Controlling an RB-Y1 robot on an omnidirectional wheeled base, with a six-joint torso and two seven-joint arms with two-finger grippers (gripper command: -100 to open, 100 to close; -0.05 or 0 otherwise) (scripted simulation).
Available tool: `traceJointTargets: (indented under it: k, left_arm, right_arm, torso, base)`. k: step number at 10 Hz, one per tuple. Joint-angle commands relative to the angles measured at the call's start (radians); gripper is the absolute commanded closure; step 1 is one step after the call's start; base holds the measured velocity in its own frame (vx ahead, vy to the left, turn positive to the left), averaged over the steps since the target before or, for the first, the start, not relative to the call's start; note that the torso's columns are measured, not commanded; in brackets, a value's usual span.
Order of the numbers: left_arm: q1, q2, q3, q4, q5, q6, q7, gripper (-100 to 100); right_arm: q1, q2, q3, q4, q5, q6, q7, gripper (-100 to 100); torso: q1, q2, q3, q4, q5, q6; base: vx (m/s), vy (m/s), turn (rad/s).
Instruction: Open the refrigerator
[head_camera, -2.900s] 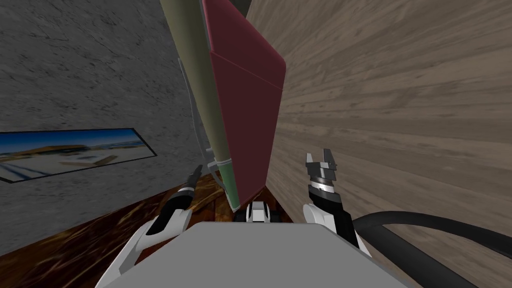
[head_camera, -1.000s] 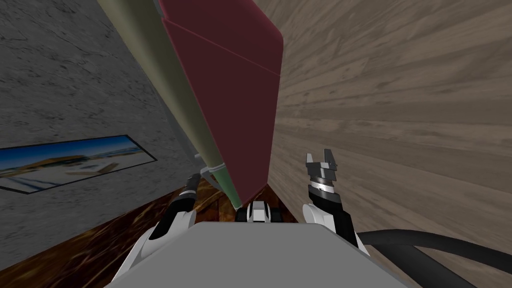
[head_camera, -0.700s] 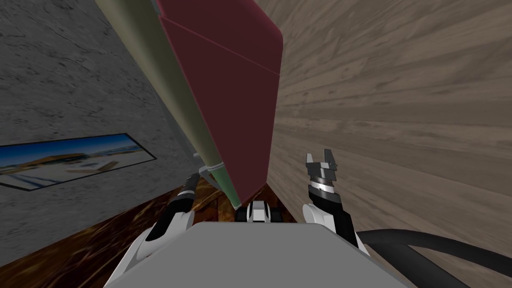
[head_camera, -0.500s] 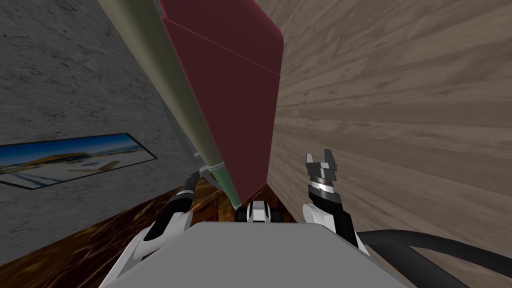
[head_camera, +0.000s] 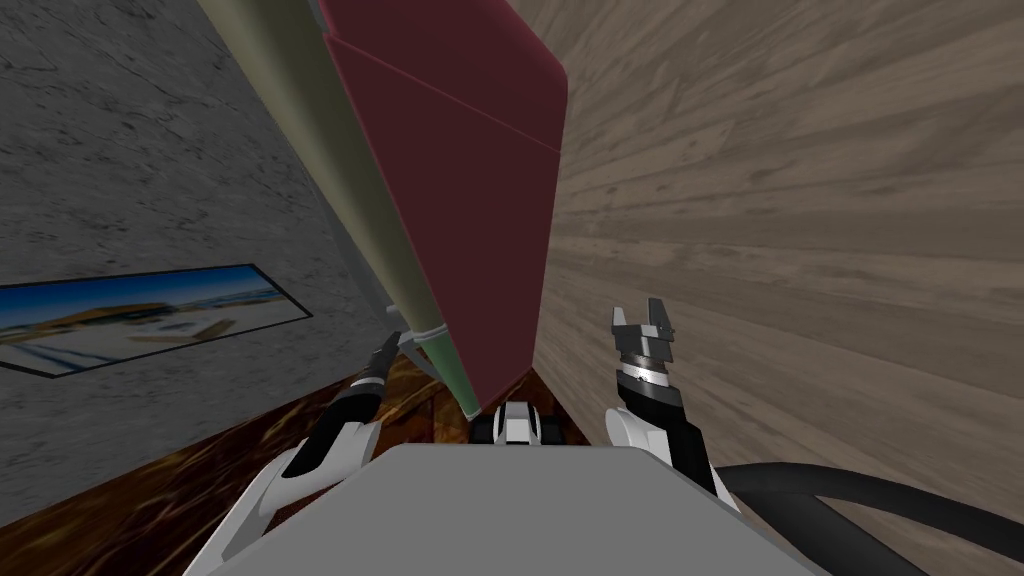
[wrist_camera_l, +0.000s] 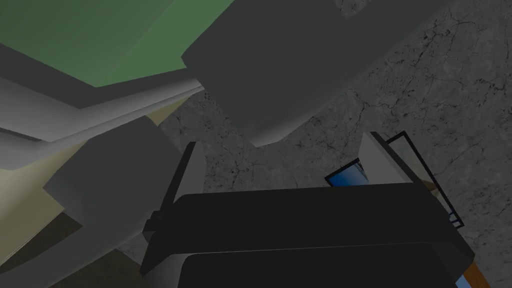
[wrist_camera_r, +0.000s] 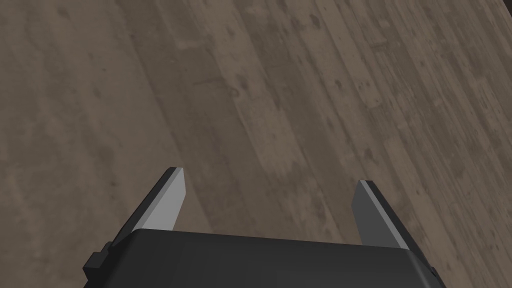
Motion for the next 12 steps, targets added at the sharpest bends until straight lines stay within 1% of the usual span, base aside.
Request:
traceJointTargets:
  k: [1,4,5,6,7,8,9,10,11,12]
  left_arm:
    - [0.004,-0.057,0.002,-0.003,-0.001,0.0,-0.001,-100]
    - [0.005,-0.126,0.002,-0.006,-0.002,0.001,-0.001,-100]
    - [0.006,-0.113,0.001,-0.006,-0.002,0.0,-0.001,-100]
    - [-0.005,-0.116,0.002,0.01,0.001,0.0,0.005,-100]
    - [0.001,-0.117,0.001,0.003,-0.001,-0.001,0.001,-100]
    - [0.0,-0.118,0.001,0.004,-0.001,-0.002,0.001,100]
    - [-0.003,-0.094,-0.013,0.008,0.009,-0.003,0.005,100]
    - [-0.003,-0.094,-0.013,0.008,0.009,-0.003,0.005,100]
    - [-0.006,-0.07,-0.026,0.011,0.018,-0.005,0.009,100]
    - [-0.006,-0.07,-0.026,0.011,0.018,-0.005,0.009,100]
  right_arm:
    - [0.0,0.0,0.0,0.0,0.0,0.0,0.0,0]
    - [0.002,0.0,0.0,0.0,0.0,0.0,0.0,0]
    - [0.003,0.0,0.0,0.0,0.0,0.0,0.0,0]
    - [0.004,0.0,0.0,0.0,0.0,0.0,0.0,0]
    - [0.004,0.0,0.0,0.0,0.0,0.0,0.0,0]
    - [0.004,0.0,0.0,0.0,0.0,0.0,0.0,0]
    - [0.004,0.0,0.0,0.0,0.0,0.0,0.0,0]
    - [0.004,0.0,0.0,0.0,0.0,0.0,0.0,0]
    - [0.004,0.0,0.0,0.0,0.0,0.0,0.0,0]
    - [0.004,-0.001,0.0,0.0,0.0,0.0,0.0,0]
  torso:
    - [-0.003,0.0,0.0,0.0,-0.002,0.0]
    - [0.001,0.005,0.004,0.002,-0.001,0.0]
    - [0.001,0.005,0.004,0.002,-0.001,0.001]
    - [0.003,0.004,0.005,0.002,-0.001,0.001]
    - [0.009,0.001,0.003,0.001,0.002,0.001]
    - [0.011,0.001,0.001,0.0,0.004,0.001]
    - [0.012,0.001,0.0,0.0,0.005,0.001]
    - [0.023,0.002,0.001,0.001,0.007,0.003]
    - [0.028,0.001,0.002,0.001,0.01,0.004]
    - [0.027,-0.003,-0.001,-0.001,0.01,0.005]
  base:
    - [0.009,-0.071,0.002]
    - [-0.004,-0.009,-0.001]
    - [0.003,0.01,0.001]
    - [0.068,0.068,-0.004]
    - [0.045,0.042,-0.006]
    - [0.006,0.005,0.0]
    - [-0.058,0.164,-0.057]
    - [-0.08,0.234,-0.065]
    - [-0.104,0.249,-0.109]
    - [-0.1,0.21,-0.065]
